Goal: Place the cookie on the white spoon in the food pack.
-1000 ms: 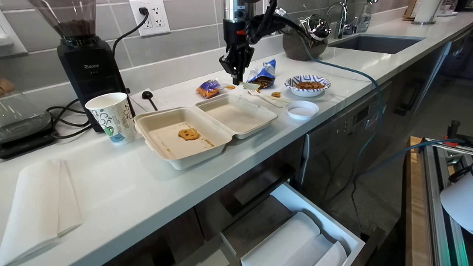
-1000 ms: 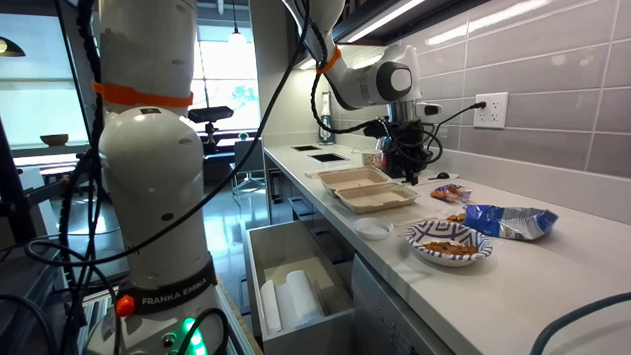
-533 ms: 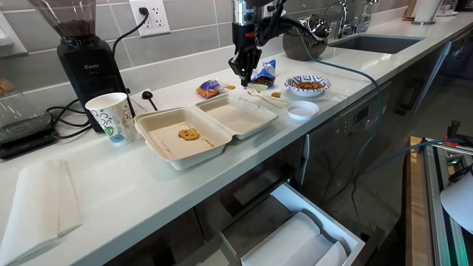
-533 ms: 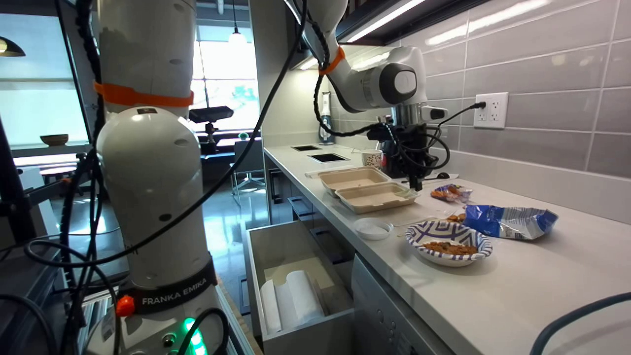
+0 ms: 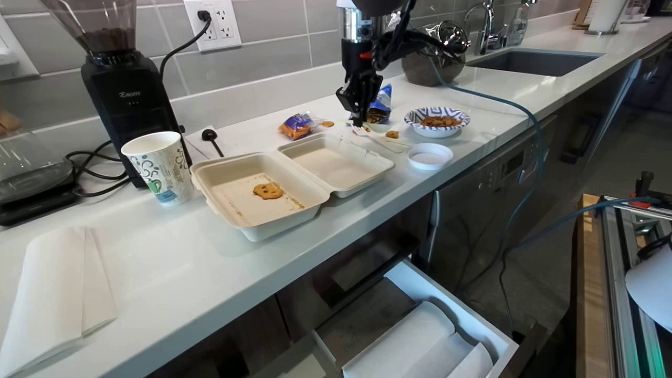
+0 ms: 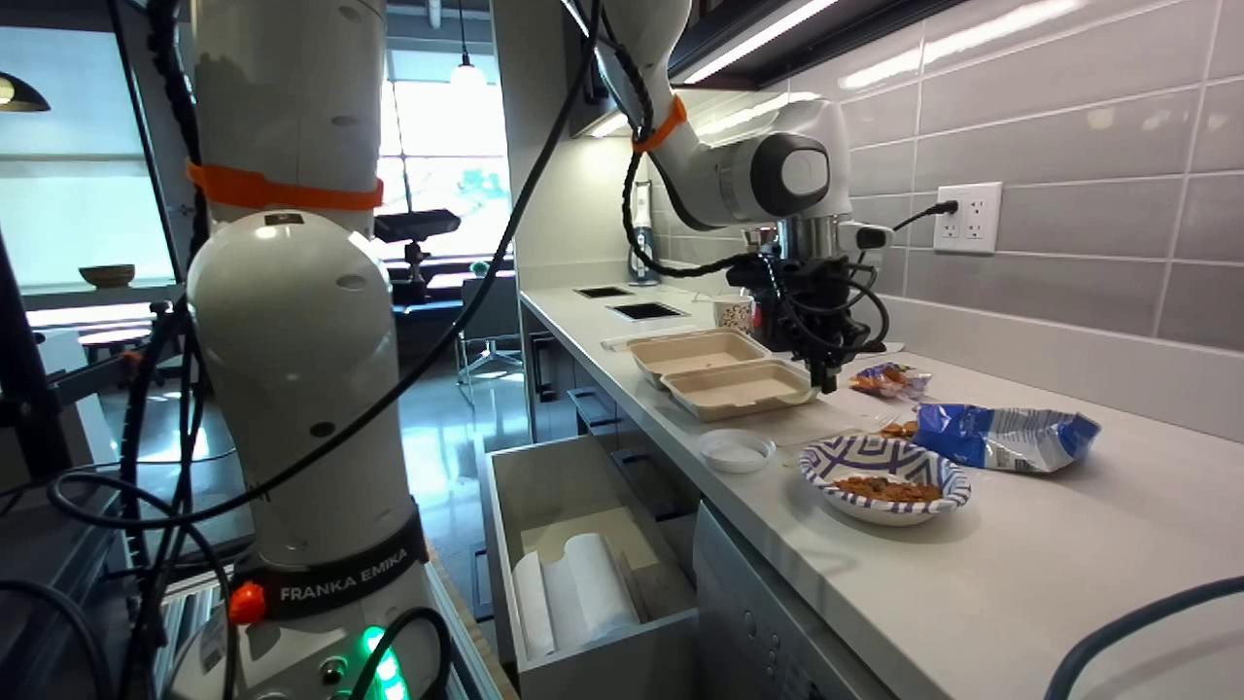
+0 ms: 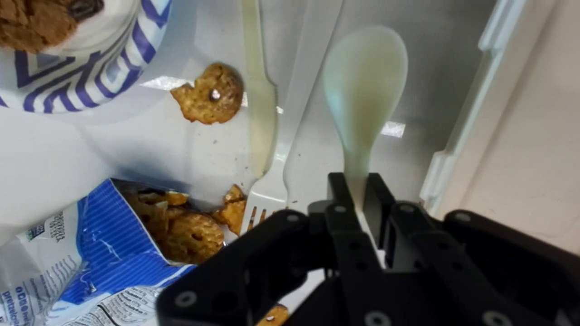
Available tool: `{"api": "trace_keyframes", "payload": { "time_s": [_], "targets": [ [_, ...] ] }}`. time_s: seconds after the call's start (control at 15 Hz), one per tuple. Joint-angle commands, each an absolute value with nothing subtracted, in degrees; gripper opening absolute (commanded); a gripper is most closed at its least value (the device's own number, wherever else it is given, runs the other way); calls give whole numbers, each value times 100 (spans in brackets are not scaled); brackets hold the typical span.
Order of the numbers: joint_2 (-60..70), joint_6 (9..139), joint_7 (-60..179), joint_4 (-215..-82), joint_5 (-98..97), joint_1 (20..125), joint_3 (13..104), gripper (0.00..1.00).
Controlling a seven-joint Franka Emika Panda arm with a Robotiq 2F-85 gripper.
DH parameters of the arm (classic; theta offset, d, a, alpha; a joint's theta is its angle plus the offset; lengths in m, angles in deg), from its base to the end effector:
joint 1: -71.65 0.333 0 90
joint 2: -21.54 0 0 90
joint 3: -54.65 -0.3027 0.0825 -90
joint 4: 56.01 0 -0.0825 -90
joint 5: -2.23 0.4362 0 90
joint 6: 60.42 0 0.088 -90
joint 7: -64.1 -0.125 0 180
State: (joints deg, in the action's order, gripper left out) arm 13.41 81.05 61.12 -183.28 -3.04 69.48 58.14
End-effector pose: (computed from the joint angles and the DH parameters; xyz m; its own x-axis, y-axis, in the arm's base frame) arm 0.5873 -0.0594 0.2535 0.9913 -0.0766 0.1067 -0.0841 -0.9942 0.0676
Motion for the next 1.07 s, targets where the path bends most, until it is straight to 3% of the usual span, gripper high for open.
{"api": "trace_keyframes", "payload": {
  "time_s": [0.0,1.0],
  "targets": [
    [1447,8348,6251,-18598,22,6891,5772,3],
    [1275,8403,6427,-18661,507,6839,5773,3]
  ]
}}
